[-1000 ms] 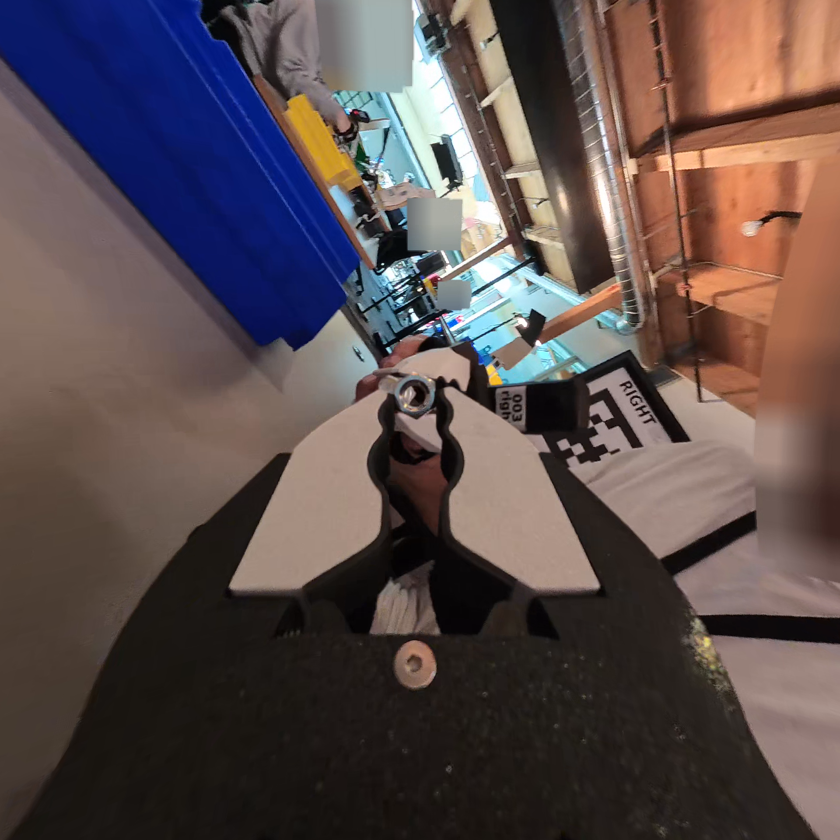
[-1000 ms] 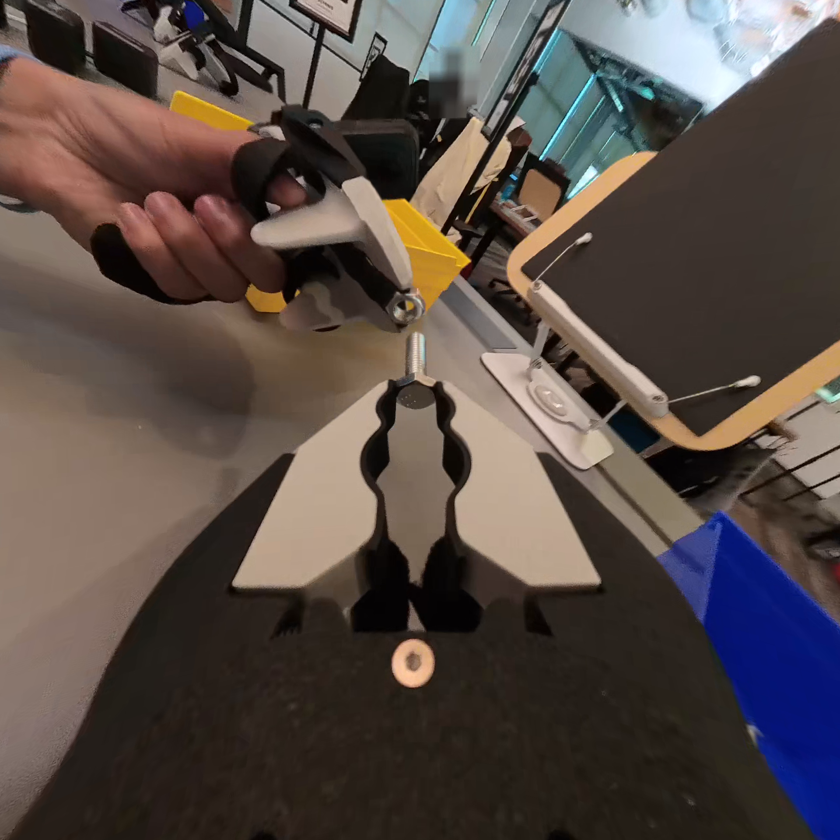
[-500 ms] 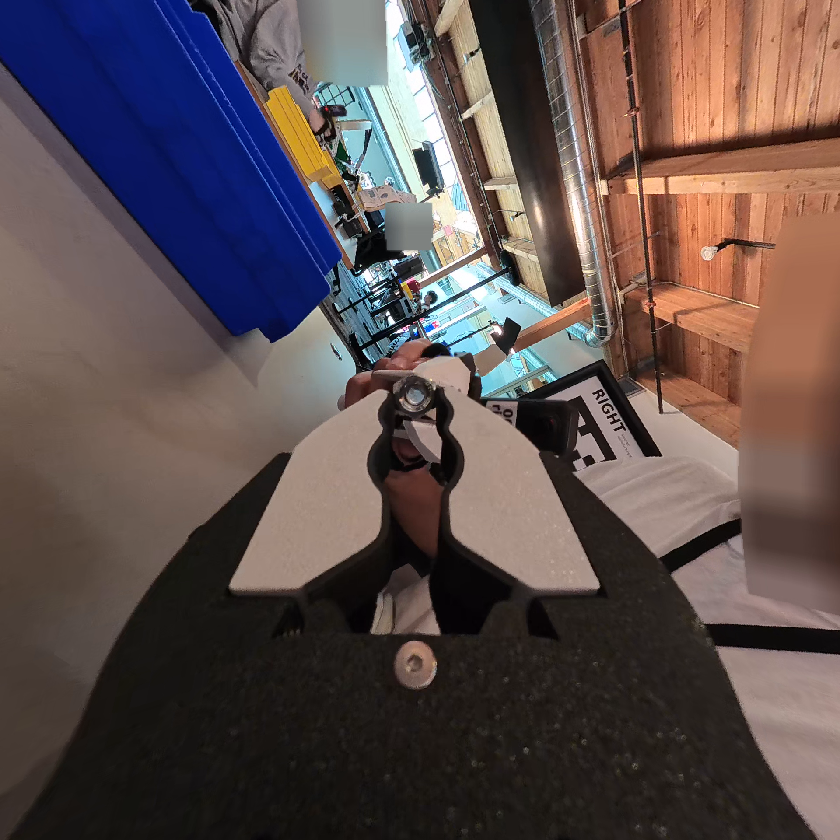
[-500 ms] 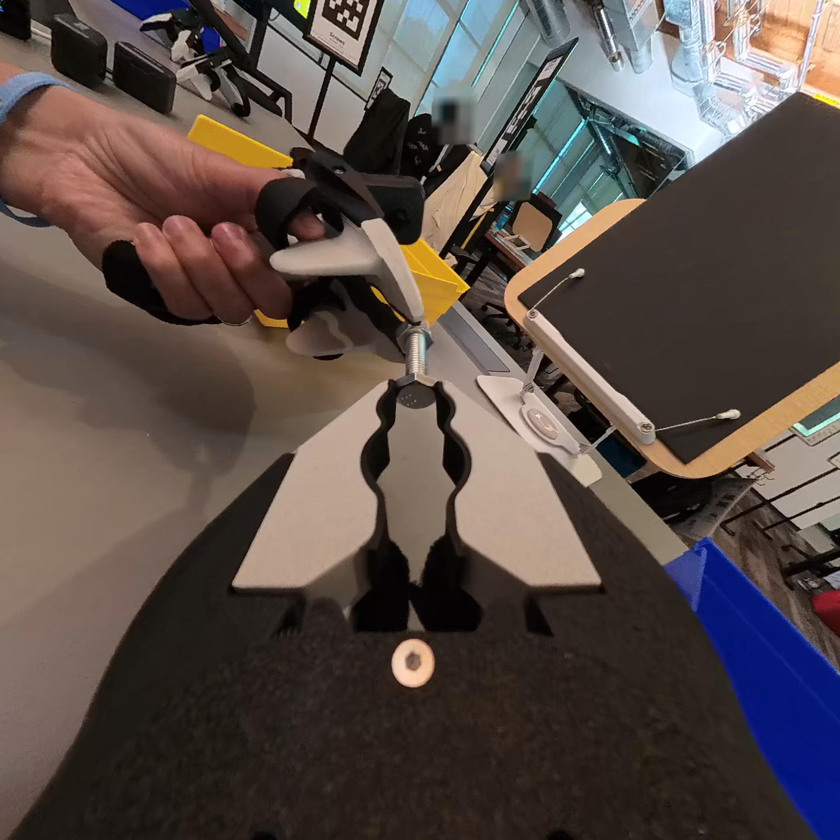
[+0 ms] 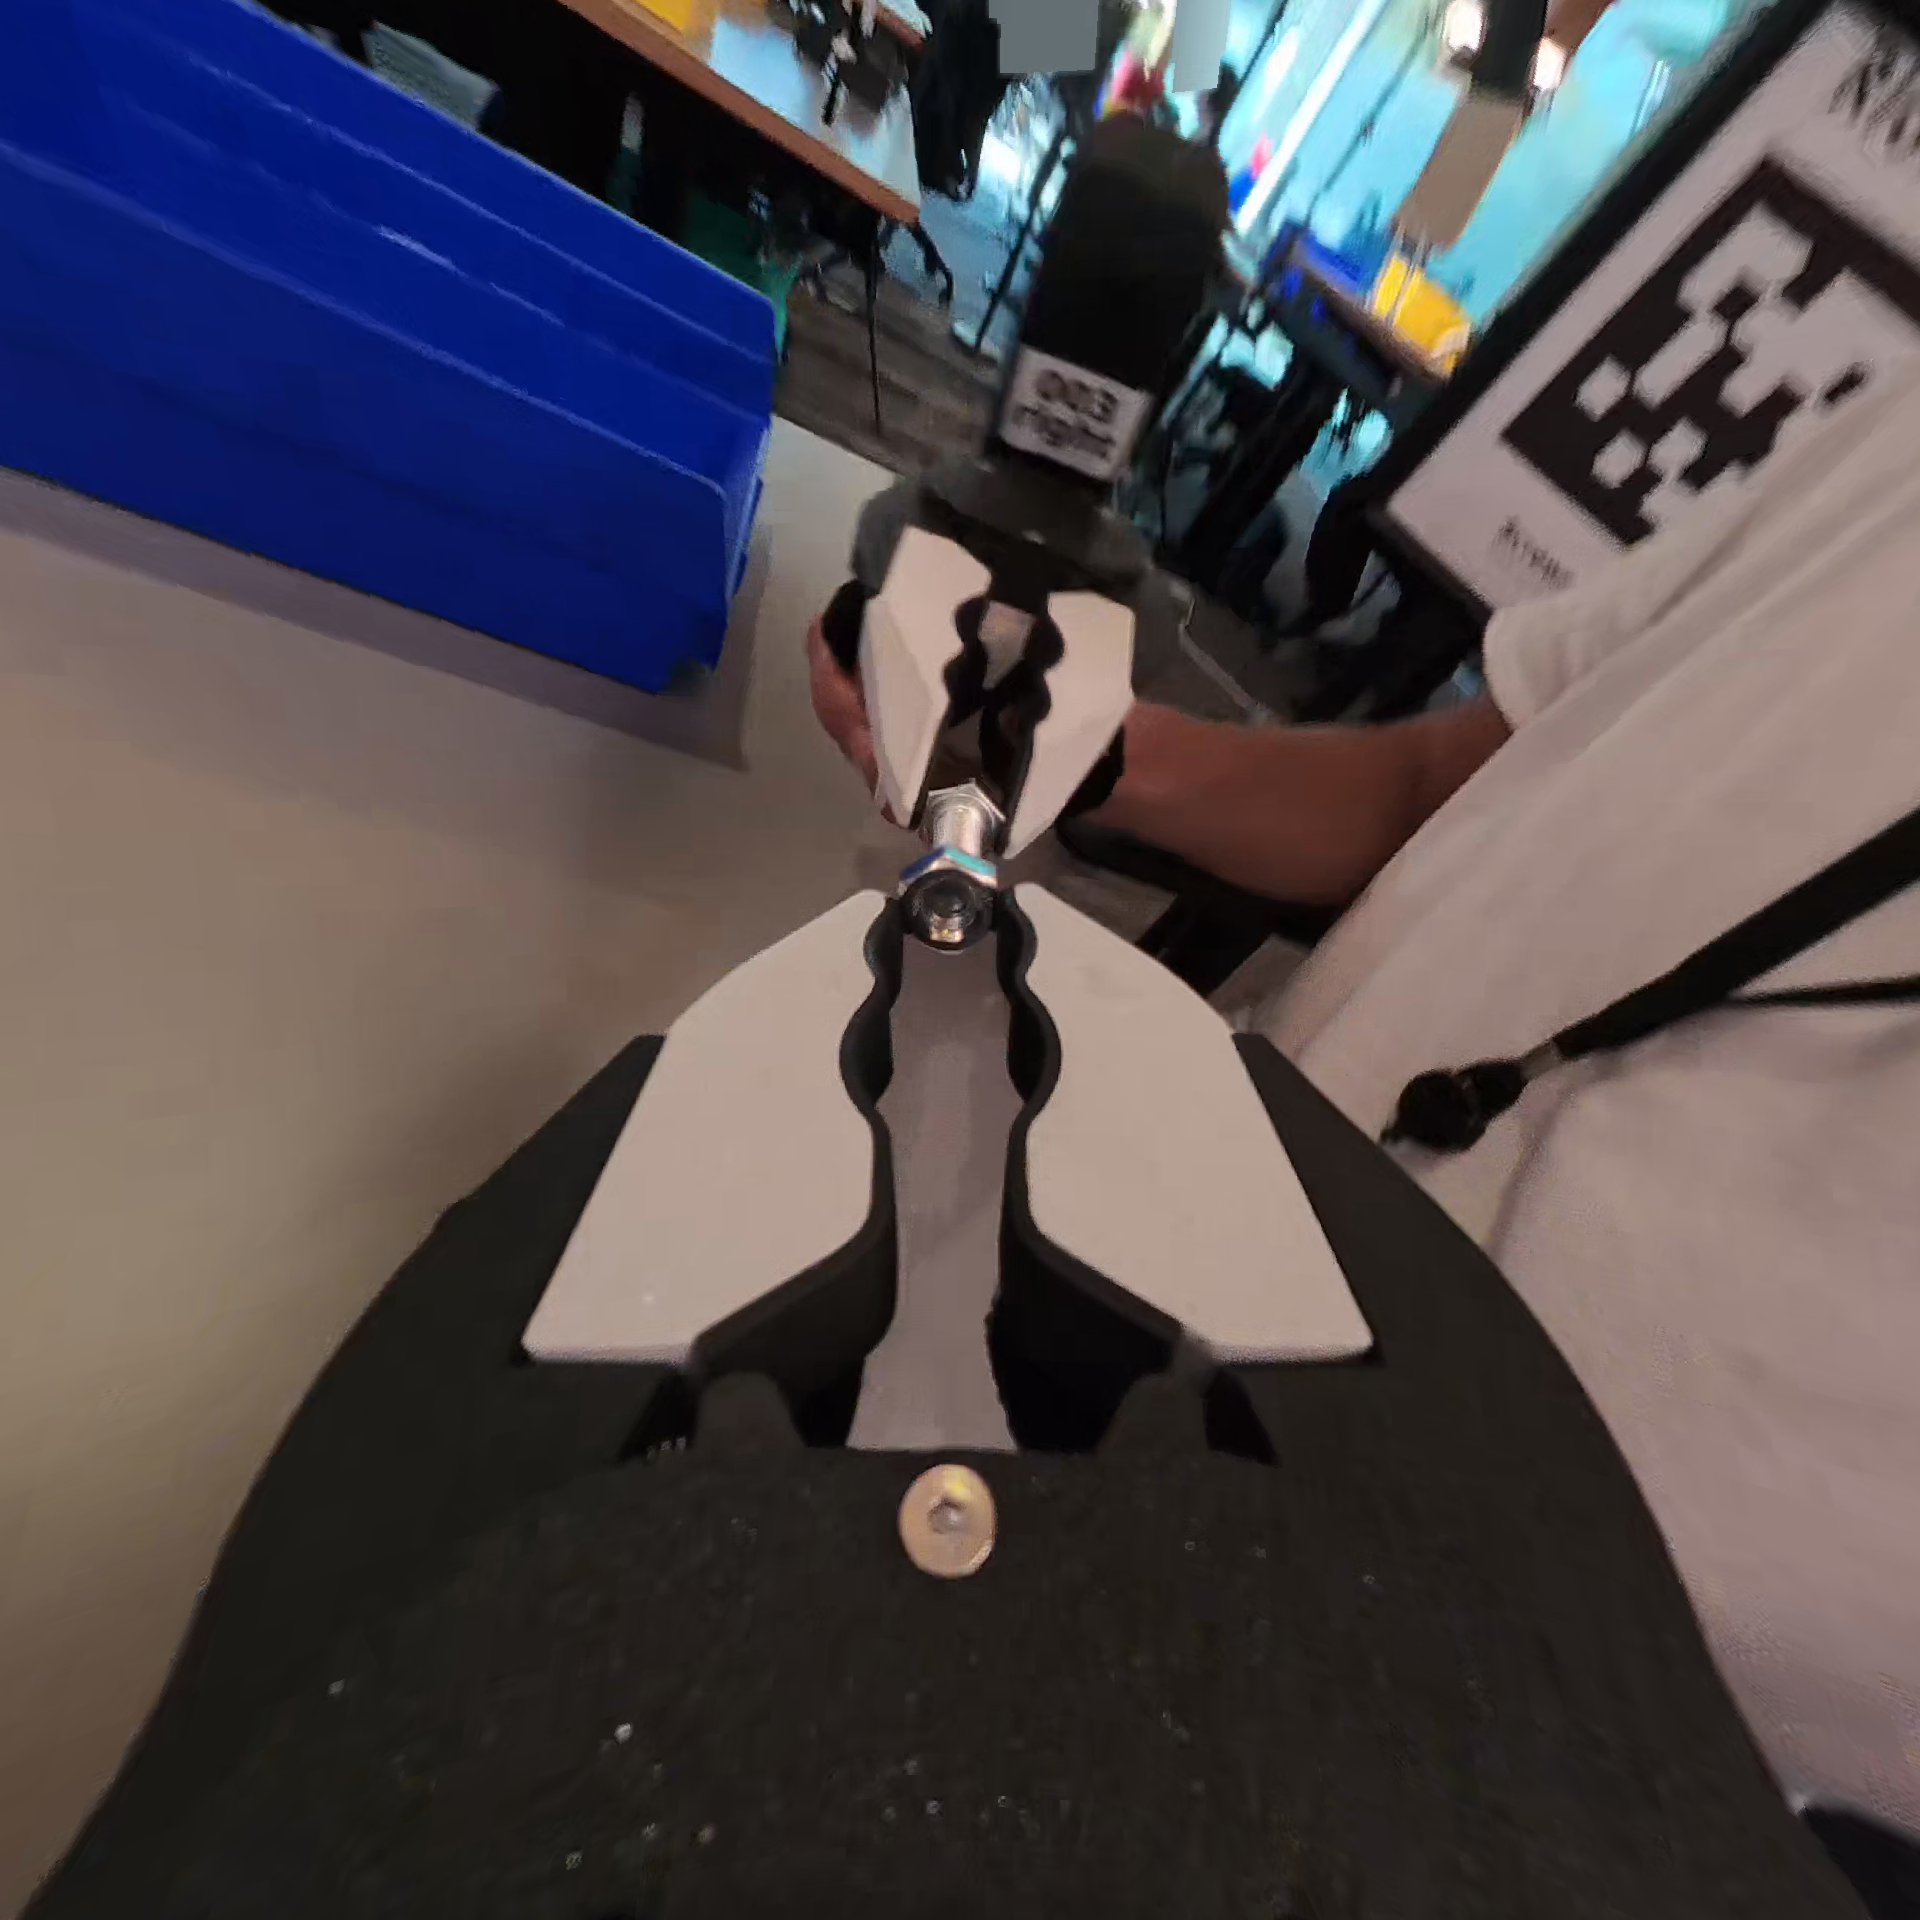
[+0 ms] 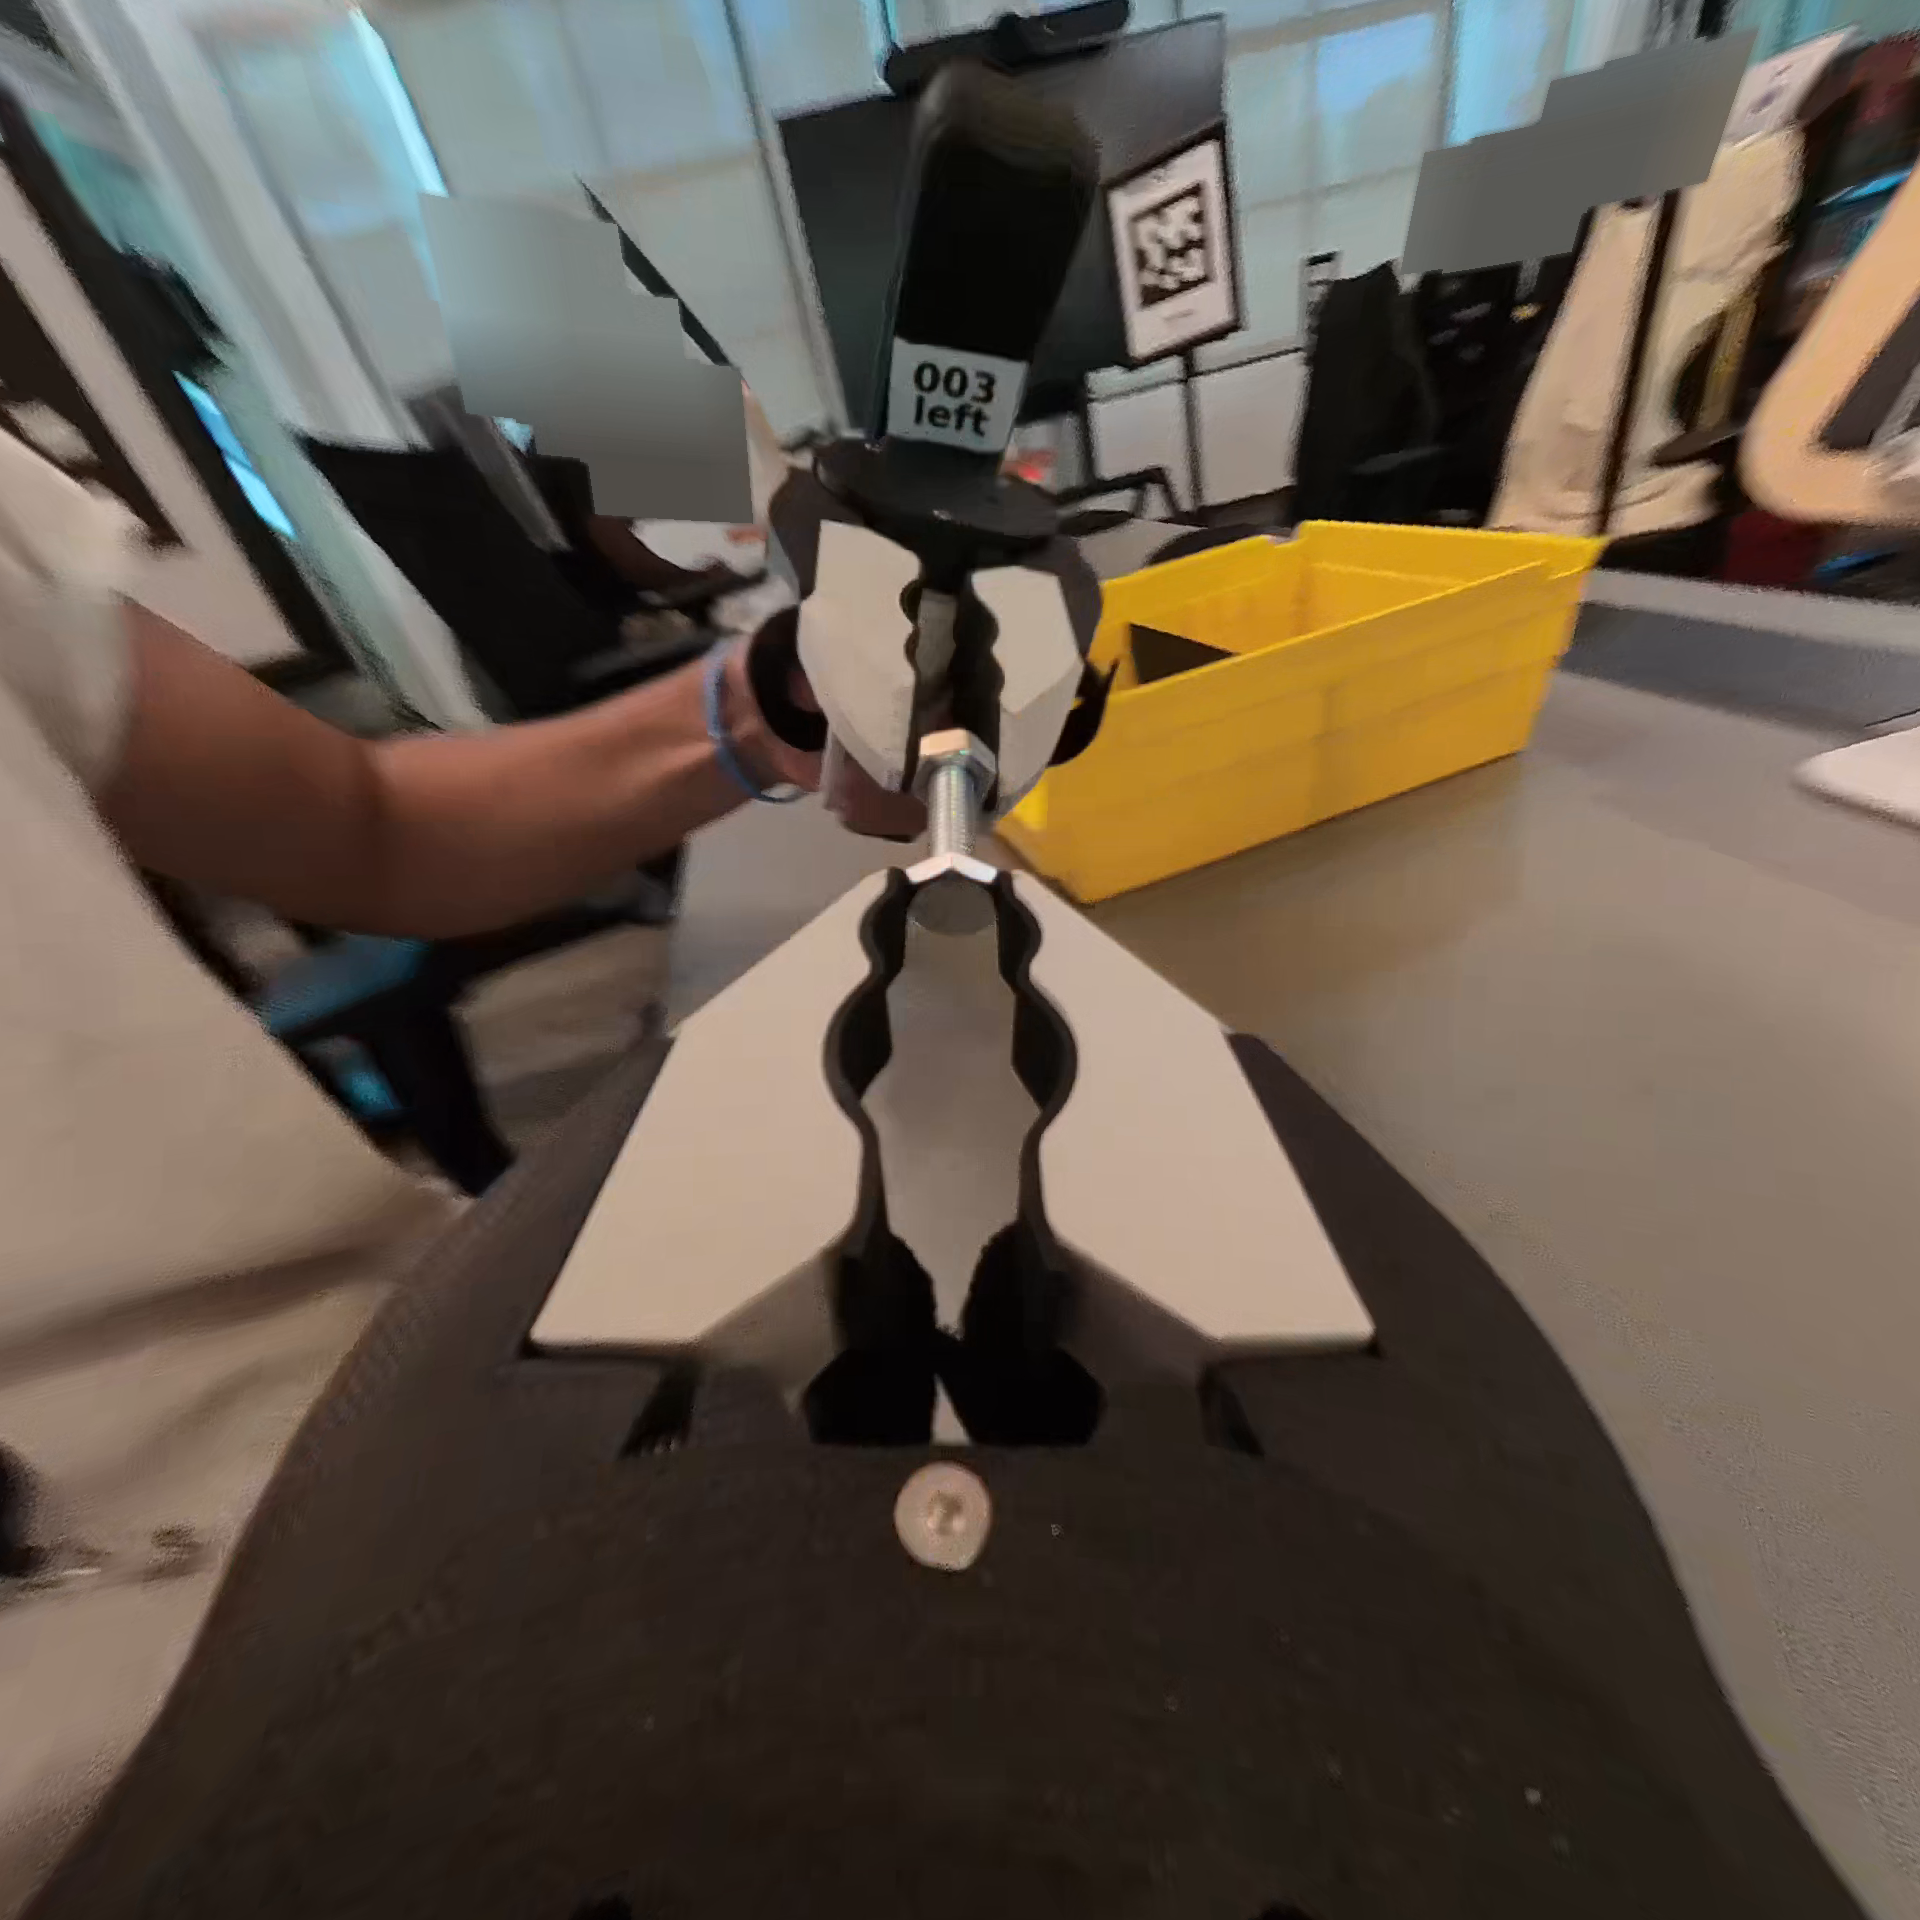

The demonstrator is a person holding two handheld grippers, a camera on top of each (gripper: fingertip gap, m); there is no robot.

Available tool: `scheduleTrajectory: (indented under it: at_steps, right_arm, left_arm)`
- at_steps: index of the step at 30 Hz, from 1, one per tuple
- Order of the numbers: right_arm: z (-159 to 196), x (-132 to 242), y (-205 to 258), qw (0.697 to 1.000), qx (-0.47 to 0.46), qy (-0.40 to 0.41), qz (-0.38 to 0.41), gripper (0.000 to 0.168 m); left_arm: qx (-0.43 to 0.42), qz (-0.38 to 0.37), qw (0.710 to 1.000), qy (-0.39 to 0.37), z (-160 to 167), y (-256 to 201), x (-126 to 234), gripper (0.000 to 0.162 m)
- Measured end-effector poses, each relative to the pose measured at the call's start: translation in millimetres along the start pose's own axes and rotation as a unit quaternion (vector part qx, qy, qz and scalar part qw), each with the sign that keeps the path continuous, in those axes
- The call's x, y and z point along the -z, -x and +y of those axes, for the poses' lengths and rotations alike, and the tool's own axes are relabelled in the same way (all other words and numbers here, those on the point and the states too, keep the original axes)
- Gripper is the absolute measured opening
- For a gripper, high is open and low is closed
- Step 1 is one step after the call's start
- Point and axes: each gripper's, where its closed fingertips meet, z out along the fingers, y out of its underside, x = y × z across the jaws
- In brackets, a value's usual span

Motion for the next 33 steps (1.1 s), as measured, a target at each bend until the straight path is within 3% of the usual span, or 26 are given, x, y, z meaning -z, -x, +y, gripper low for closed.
scheduleTrajectory:
  at_steps: [4,8,13,19,27,33]
  right_arm:
    - [-14.8,0.5,14.2,0.984,-0.135,-0.059,-0.097,0.016]
    - [-22.4,-0.1,26.2,0.955,-0.228,-0.084,-0.172,0.016]
    - [-23.8,-3.1,34.0,0.903,-0.337,-0.1,-0.248,0.016]
    - [-33.2,0.2,37.8,0.847,-0.406,-0.14,-0.314,0.016]
    - [-40.2,6.0,40.9,0.821,-0.422,-0.16,-0.35,0.017]
    - [-42.4,9.2,41.6,0.816,-0.422,-0.166,-0.359,0.017]
  left_arm:
    - [-0.127,-0.015,0.991,0.036,-11.1,-17.5,3.5,0.017]
    - [-0.248,-0.032,0.963,0.098,-17.8,-30.5,6.4,0.017]
    - [-0.39,-0.048,0.897,0.203,-18.4,-34.9,10.3,0.017]
    - [-0.545,-0.023,0.815,0.195,-30.2,-41.9,8.4,0.017]
    - [-0.577,-0.027,0.79,0.206,-41.9,-46.1,3.5,0.018]
    - [-0.554,-0.057,0.799,0.228,-43.8,-35.1,2.7,0.032]
